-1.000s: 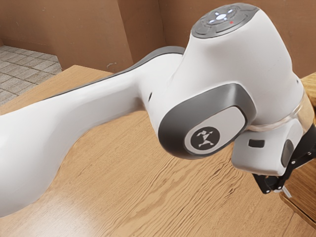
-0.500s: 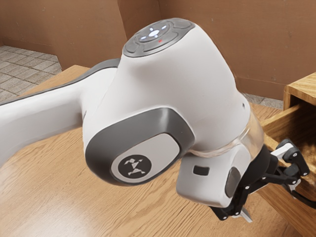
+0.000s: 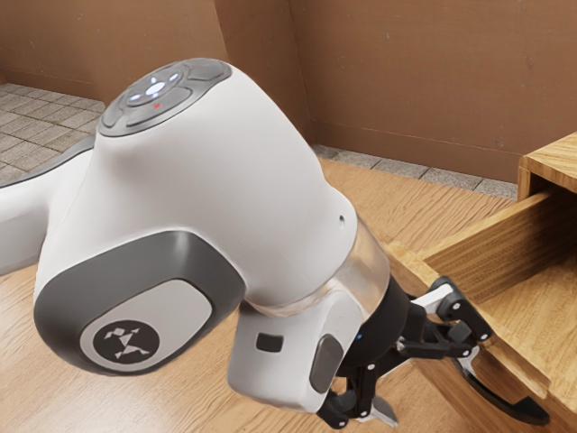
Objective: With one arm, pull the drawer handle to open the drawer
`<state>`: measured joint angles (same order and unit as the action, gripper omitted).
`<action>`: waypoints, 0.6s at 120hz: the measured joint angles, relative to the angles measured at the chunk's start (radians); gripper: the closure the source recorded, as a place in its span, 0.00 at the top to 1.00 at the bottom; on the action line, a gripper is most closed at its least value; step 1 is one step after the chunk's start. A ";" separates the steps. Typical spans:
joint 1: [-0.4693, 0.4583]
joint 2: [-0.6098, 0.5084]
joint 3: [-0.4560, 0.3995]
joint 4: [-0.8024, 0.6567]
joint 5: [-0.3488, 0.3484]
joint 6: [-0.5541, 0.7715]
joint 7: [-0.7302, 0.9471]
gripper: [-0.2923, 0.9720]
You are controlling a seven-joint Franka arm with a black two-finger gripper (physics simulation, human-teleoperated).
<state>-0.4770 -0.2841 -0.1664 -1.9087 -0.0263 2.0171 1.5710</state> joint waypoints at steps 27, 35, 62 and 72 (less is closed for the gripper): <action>0.006 -0.014 -0.002 -0.008 -0.007 0.003 -0.009 0.55; 0.002 -0.014 0.002 -0.007 -0.007 0.005 -0.011 0.57; 0.036 -0.016 0.010 0.000 -0.013 0.002 -0.017 0.68; 0.037 -0.019 0.012 0.006 -0.018 0.000 -0.022 0.71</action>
<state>-0.4404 -0.3031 -0.1541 -1.9031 -0.0440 2.0167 1.5488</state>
